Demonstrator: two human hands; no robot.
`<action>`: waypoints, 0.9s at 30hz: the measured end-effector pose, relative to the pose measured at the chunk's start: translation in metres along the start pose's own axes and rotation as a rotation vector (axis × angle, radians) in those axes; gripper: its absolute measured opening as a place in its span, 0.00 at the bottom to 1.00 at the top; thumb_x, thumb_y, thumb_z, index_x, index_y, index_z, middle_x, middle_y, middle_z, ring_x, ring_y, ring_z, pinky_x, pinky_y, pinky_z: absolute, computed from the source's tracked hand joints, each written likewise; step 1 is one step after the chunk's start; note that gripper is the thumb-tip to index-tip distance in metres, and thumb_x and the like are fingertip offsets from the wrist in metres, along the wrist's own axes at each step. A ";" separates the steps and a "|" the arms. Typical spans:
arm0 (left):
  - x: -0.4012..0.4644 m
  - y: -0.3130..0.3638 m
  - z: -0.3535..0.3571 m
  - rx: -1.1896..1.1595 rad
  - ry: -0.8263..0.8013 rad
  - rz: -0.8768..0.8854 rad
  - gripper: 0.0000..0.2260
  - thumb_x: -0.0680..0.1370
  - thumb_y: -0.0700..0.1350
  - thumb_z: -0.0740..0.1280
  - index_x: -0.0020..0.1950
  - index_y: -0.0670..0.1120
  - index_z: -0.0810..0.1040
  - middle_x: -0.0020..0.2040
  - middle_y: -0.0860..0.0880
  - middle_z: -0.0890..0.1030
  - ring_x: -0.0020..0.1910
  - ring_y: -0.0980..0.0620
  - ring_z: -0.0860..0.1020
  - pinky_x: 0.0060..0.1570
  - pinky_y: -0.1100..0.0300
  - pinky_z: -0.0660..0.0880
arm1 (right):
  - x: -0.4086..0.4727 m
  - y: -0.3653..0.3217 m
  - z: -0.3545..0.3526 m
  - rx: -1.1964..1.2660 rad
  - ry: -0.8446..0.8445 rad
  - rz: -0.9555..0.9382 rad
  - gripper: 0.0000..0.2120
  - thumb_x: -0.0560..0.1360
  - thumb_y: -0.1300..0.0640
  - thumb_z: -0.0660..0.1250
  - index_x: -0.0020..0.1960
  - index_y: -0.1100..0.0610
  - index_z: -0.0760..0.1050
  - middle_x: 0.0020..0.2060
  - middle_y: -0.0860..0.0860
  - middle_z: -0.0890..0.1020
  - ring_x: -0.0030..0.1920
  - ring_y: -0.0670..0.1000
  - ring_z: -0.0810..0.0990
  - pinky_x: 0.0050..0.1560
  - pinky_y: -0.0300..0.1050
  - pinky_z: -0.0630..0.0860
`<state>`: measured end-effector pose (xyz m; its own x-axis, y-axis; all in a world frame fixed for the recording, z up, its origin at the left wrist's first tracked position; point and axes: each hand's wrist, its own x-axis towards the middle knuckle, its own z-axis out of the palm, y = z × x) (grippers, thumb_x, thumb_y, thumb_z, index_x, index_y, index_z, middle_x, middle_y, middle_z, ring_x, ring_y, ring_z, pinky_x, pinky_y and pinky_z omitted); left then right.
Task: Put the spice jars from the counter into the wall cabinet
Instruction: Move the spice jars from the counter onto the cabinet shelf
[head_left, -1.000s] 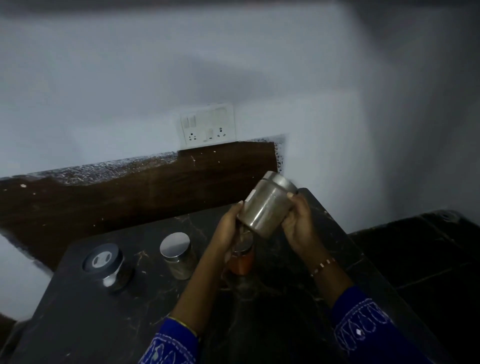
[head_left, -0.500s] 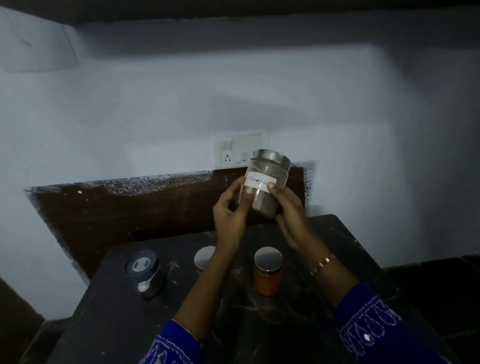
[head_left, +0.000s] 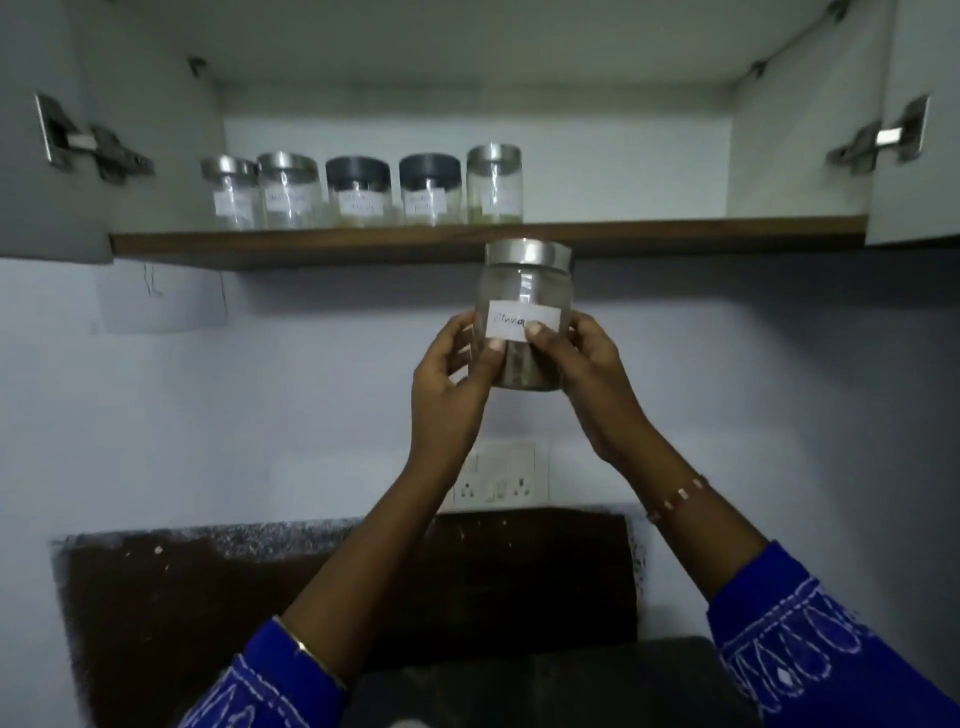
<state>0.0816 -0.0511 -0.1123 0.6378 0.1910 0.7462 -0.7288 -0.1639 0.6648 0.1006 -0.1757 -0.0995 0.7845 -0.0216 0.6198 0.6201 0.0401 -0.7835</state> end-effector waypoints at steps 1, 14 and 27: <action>0.013 0.007 0.004 0.003 0.022 0.036 0.19 0.77 0.44 0.64 0.68 0.44 0.70 0.63 0.46 0.77 0.60 0.52 0.76 0.53 0.66 0.76 | 0.013 -0.011 -0.001 -0.002 -0.004 -0.029 0.21 0.75 0.53 0.65 0.66 0.58 0.69 0.61 0.56 0.77 0.59 0.54 0.78 0.59 0.49 0.77; 0.166 0.051 0.083 0.130 0.043 0.182 0.19 0.78 0.43 0.64 0.68 0.43 0.67 0.52 0.47 0.76 0.49 0.56 0.73 0.37 0.77 0.69 | 0.162 -0.080 -0.035 -0.148 0.149 -0.192 0.22 0.74 0.52 0.67 0.63 0.59 0.65 0.51 0.54 0.78 0.50 0.52 0.79 0.47 0.41 0.76; 0.216 0.016 0.122 0.621 -0.031 0.167 0.18 0.76 0.45 0.66 0.64 0.42 0.73 0.58 0.41 0.80 0.57 0.44 0.77 0.48 0.60 0.70 | 0.235 -0.051 -0.079 -0.623 -0.048 -0.091 0.29 0.74 0.46 0.66 0.65 0.64 0.64 0.54 0.58 0.76 0.58 0.58 0.76 0.58 0.54 0.75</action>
<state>0.2385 -0.1309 0.0633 0.5420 0.0875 0.8358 -0.5449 -0.7206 0.4288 0.2538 -0.2617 0.0830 0.7358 0.0476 0.6756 0.5842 -0.5491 -0.5976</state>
